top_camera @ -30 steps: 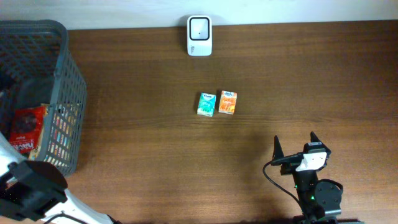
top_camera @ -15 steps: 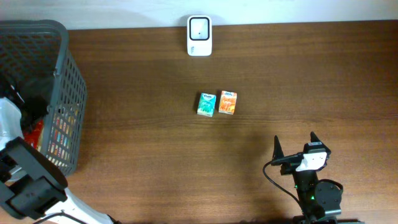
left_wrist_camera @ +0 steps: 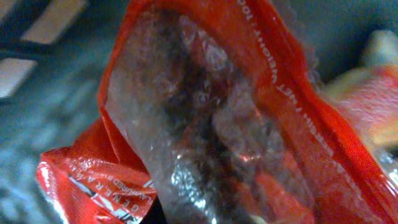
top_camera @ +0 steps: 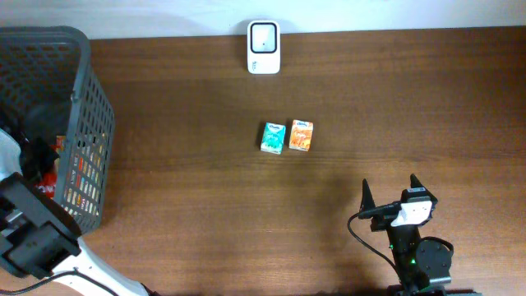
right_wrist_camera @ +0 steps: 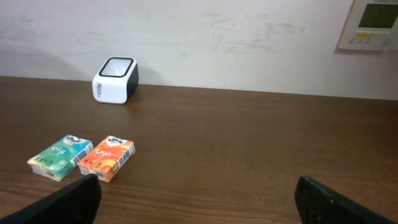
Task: Scan the item barcode
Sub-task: 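Reach the left gripper into the basket and grasp the red snack bag, then place the red bag left of the tissue pack with the left gripper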
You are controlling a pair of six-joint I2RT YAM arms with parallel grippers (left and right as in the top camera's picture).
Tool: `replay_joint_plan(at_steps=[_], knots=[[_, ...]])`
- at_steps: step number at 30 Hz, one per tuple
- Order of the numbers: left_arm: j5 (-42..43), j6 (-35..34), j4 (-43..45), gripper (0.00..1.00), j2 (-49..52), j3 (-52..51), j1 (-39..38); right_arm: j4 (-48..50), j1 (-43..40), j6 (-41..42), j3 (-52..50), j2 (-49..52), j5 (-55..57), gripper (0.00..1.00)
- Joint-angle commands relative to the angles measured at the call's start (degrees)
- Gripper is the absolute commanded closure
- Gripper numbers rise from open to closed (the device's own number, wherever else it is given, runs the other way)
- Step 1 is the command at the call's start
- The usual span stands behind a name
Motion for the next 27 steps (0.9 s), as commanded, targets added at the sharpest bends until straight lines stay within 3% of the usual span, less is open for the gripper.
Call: replay_joint_plan(at_steps=[1, 4, 11, 17, 18, 20, 24, 27], knots=[[16.0, -0.7, -6.2, 1.00, -1.4, 12.8, -0.3, -0.3, -0.3, 0.3, -0.4, -0.4, 0.7, 0.02], [21.5, -0.7, -8.7, 1.00, -7.4, 20.8, -0.4, -0.3, -0.3, 0.3, -0.4, -0.4, 0.7, 0.02], [42.8, -0.7, -8.3, 1.00, -27.6, 21.5, -1.0, -0.3, -0.3, 0.3, -0.4, -0.4, 0.7, 0.02], [44.6, -0.7, -16.6, 1.00, -32.1, 20.7, -19.6, -0.3, -0.3, 0.3, -0.4, -0.4, 0.7, 0.02], [43.4, -0.7, -14.5, 1.00, -32.0, 18.3, -28.1, -0.3, -0.3, 0.3, -0.4, -0.4, 0.7, 0.02], [37.1, -2.1, -12.2, 1.00, -31.6, 15.8, -35.4, -0.3, -0.3, 0.3, -0.4, -0.4, 0.7, 0.02], [6.6, -26.2, -11.5, 1.00, -28.4, 9.6, -50.1, -0.3, -0.3, 0.3, -0.4, -0.4, 0.7, 0.02], [-3.0, -30.9, -7.6, 1.00, -23.8, 5.0, -56.6, -0.3, -0.3, 0.3, -0.4, -0.4, 0.7, 0.01]])
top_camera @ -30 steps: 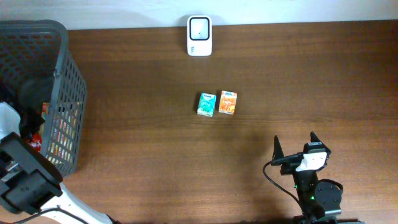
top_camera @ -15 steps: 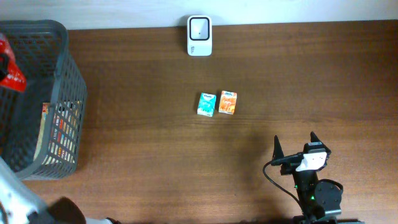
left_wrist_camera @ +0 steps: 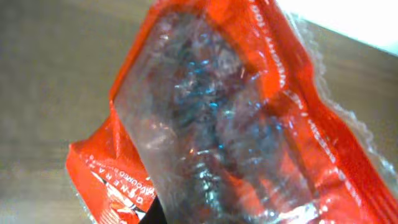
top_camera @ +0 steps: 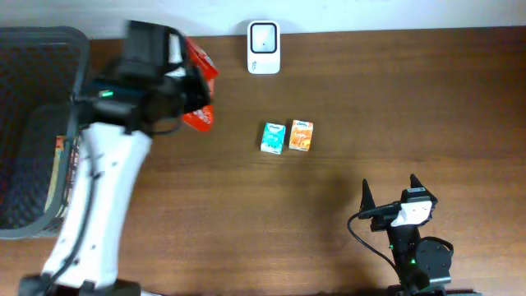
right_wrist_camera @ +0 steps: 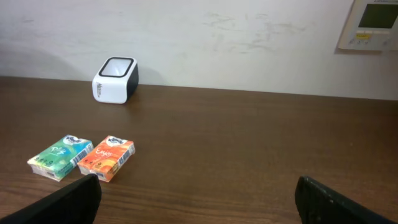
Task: Scan the item barcode
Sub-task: 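Place the red bag left of the tissue pack with the left gripper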
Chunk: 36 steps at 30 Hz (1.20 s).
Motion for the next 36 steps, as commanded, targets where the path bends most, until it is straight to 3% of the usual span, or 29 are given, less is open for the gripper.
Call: replay_joint_plan(at_steps=[1, 7, 9, 12, 15, 17, 18, 21, 25, 29, 32, 34, 36], knots=[[-13.9, -8.5, 4.7, 1.00, 6.0, -5.0, -5.7, -0.3, -0.3, 0.3, -0.4, -0.4, 0.7, 0.02], [-13.1, -13.8, 7.8, 1.00, 18.7, -7.0, -8.1, -0.3, -0.3, 0.3, -0.4, -0.4, 0.7, 0.02], [-8.6, -13.8, 8.6, 1.00, 21.8, -7.0, -8.1, -0.3, -0.3, 0.3, -0.4, -0.4, 0.7, 0.02], [-7.0, -13.8, 9.2, 0.87, 25.0, -7.0, -8.7, -0.3, -0.3, 0.3, -0.4, -0.4, 0.7, 0.02], [-6.7, -13.8, 9.1, 0.81, 25.9, -7.0, -9.2, -0.3, -0.3, 0.3, -0.4, -0.4, 0.7, 0.02], [-6.6, -13.8, 9.2, 0.09, 25.9, -7.0, -9.7, -0.3, -0.3, 0.3, -0.4, -0.4, 0.7, 0.02], [-5.7, -13.7, 9.5, 0.00, 25.9, -6.9, -9.9, -0.3, -0.3, 0.3, -0.4, -0.4, 0.7, 0.02], [-1.8, -7.4, 9.4, 0.01, 25.4, -4.4, -9.5, -0.3, -0.3, 0.3, -0.4, -0.4, 0.7, 0.02], [-2.2, 2.4, 4.1, 0.01, 19.5, 6.5, -7.4, -0.3, -0.3, 0.3, -0.4, -0.4, 0.7, 0.02], [-16.1, 2.9, 0.5, 0.01, 9.1, 12.5, -2.3, -0.3, -0.3, 0.3, -0.4, -0.4, 0.7, 0.02], [-30.9, 2.8, -5.3, 0.01, 1.3, 12.5, 4.7, -0.3, -0.3, 0.3, -0.4, -0.4, 0.7, 0.02], [-31.3, 2.9, -6.6, 0.01, -1.3, 12.5, 11.3, -0.3, -0.3, 0.3, -0.4, -0.4, 0.7, 0.02], [-26.4, 2.9, -6.6, 0.01, -2.1, 12.5, 20.9, -0.3, -0.3, 0.3, -0.4, -0.4, 0.7, 0.02]])
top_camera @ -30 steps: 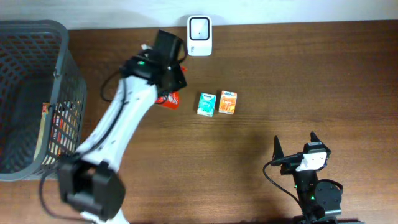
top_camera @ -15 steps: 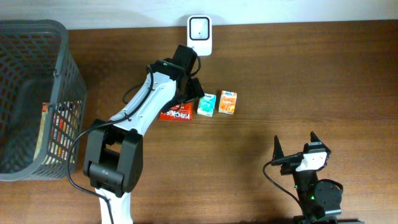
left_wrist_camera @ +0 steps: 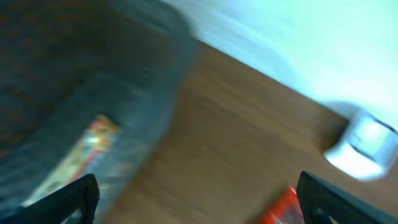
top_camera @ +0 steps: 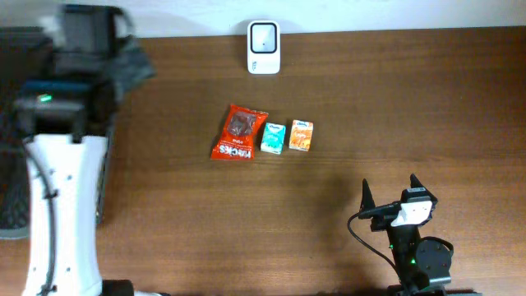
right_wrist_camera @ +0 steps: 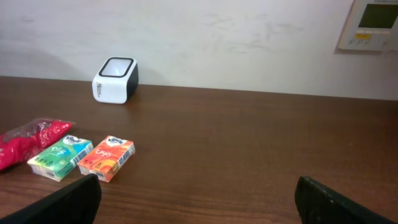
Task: Scan the item barcode
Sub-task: 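Place the red bag left of the tissue pack with the left gripper, then reach the left gripper into the basket and grasp the yellow snack bag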
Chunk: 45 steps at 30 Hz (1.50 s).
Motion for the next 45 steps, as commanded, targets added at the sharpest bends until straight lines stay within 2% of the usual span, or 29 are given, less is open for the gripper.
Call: replay_joint_plan(at_steps=[1, 4, 5, 8, 10, 12, 14, 16, 18, 25, 36, 37, 38, 40, 42, 45], knots=[[3.8, 0.9, 0.0, 0.01, -0.3, 0.2, 14.6, -0.3, -0.3, 0.3, -0.4, -0.4, 0.7, 0.02], [11.7, 1.5, 0.1, 0.00, 2.1, 0.0, 29.4, -0.3, -0.3, 0.3, -0.4, -0.4, 0.7, 0.01], [12.6, 2.8, 0.1, 0.01, 2.5, -0.1, 31.0, -0.3, -0.3, 0.3, -0.4, -0.4, 0.7, 0.02], [23.2, 21.6, 1.8, 0.01, 6.2, -0.3, 36.4, -0.3, -0.3, 0.3, -0.4, -0.4, 0.7, 0.02], [29.2, 28.1, 2.0, 0.01, 9.7, -0.3, 37.7, -0.3, -0.3, 0.3, -0.4, -0.4, 0.7, 0.02], [23.2, 28.1, 4.3, 0.01, 15.3, -0.3, 39.0, -0.3, -0.3, 0.3, -0.4, -0.4, 0.7, 0.02], [22.3, 28.1, 3.5, 0.01, 18.5, -0.4, 39.9, -0.3, -0.3, 0.3, -0.4, -0.4, 0.7, 0.02], [22.5, 30.2, 2.9, 0.01, 21.7, -0.5, 40.9, -0.3, -0.3, 0.3, -0.4, -0.4, 0.7, 0.02], [26.4, 35.5, 0.9, 0.01, 25.3, -0.6, 42.0, -0.3, -0.3, 0.3, -0.4, -0.4, 0.7, 0.02], [27.5, 35.5, -4.8, 0.01, 34.6, -3.4, 42.1, -0.3, -0.3, 0.3, -0.4, -0.4, 0.7, 0.02], [28.5, 35.5, 6.0, 0.02, 35.0, -16.5, 42.2, -0.3, -0.3, 0.3, -0.4, -0.4, 0.7, 0.02], [28.6, 35.5, 6.3, 0.16, 35.0, -17.7, 42.2, -0.3, -0.3, 0.3, -0.4, -0.4, 0.7, 0.02], [29.3, 35.5, 6.3, 0.38, 35.0, -18.2, 42.2, -0.3, -0.3, 0.3, -0.4, -0.4, 0.7, 0.02], [32.1, 35.4, 6.0, 0.74, 35.0, -18.3, 42.2, -0.3, -0.3, 0.3, -0.4, -0.4, 0.7, 0.02], [35.5, 35.4, 6.0, 0.99, 35.0, -18.3, 42.2, -0.3, -0.3, 0.3, -0.4, -0.4, 0.7, 0.02], [41.4, 35.4, 3.7, 1.00, 35.0, -16.0, 42.3, -0.3, -0.3, 0.3, -0.4, -0.4, 0.7, 0.02]])
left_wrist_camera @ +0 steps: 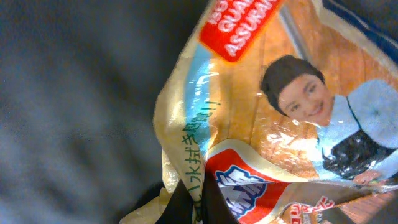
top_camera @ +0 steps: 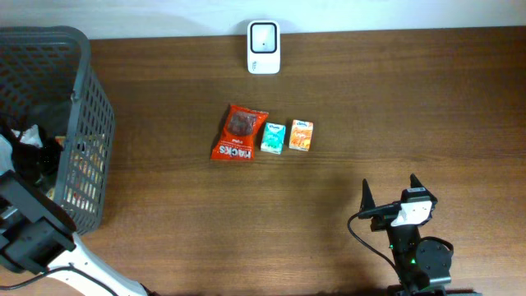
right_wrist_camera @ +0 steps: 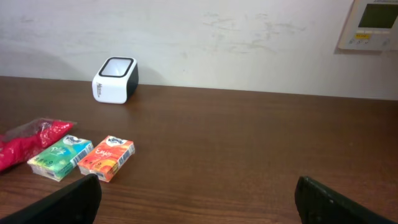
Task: Scan the item barcode
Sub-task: 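Reach the left gripper into the basket and grasp the yellow snack bag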
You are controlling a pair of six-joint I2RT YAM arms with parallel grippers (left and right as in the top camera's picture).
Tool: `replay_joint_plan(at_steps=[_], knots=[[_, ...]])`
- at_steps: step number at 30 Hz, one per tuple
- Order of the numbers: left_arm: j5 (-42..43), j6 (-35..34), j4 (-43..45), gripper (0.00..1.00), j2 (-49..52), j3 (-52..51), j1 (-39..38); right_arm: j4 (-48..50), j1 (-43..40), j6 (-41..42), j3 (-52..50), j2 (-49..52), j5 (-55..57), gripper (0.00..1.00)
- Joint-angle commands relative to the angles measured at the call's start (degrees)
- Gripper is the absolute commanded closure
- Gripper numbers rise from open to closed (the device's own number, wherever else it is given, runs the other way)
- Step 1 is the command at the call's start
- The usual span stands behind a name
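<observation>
The white barcode scanner (top_camera: 264, 36) stands at the table's far edge, also in the right wrist view (right_wrist_camera: 115, 80). My left gripper (left_wrist_camera: 198, 205) is down inside the grey mesh basket (top_camera: 82, 107), shut on the edge of a cream snack packet (left_wrist_camera: 292, 124) printed with a smiling face. In the overhead view that arm (top_camera: 37, 156) reaches into the basket, and the packet is hidden there. My right gripper (right_wrist_camera: 196, 196) rests open at the near right (top_camera: 389, 191), holding nothing.
A red snack packet (top_camera: 238, 131), a teal box (top_camera: 273, 137) and an orange box (top_camera: 301, 135) lie in a row mid-table, in front of the scanner. The basket fills the left edge. A wall panel (right_wrist_camera: 373, 23) hangs behind the table.
My left gripper was open above the basket's rim; now it is down in the basket, shut on the cream packet. The red packet, both boxes and the right arm have not moved.
My left gripper was in the basket, shut on the red packet. Then it held that packet above the table near the scanner. Then the red packet lay left of the teal box and the gripper was open over the basket. Now it grips a cream packet there.
</observation>
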Motion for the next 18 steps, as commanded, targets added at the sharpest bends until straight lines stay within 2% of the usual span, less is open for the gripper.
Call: replay_joint_plan(at_steps=[1, 3, 7, 11, 14, 16, 18], knots=[[10.0, 0.7, -4.1, 1.00, 2.1, 3.1, -0.4, -0.3, -0.3, 0.3, -0.4, -0.4, 0.7, 0.02], [14.2, 0.1, -9.7, 1.00, 2.1, 11.6, -0.4, -0.3, -0.3, 0.3, -0.4, -0.4, 0.7, 0.02], [14.7, -0.9, -21.2, 1.00, 2.1, 34.4, -0.4, -0.3, -0.3, 0.3, -0.4, -0.4, 0.7, 0.02], [14.7, -3.7, -27.7, 1.00, 2.0, 59.6, -0.4, -0.3, -0.3, 0.3, -0.4, -0.4, 0.7, 0.02], [15.1, -3.7, -32.9, 1.00, 2.0, 71.7, -0.4, -0.3, -0.3, 0.3, -0.4, -0.4, 0.7, 0.02], [21.1, -3.8, -32.9, 1.00, 0.1, 75.6, -0.6, -0.3, -0.3, 0.3, -0.4, -0.4, 0.7, 0.02], [31.9, -3.8, -32.9, 1.00, -2.9, 77.4, -0.6, -0.3, -0.3, 0.3, -0.4, -0.4, 0.7, 0.02]])
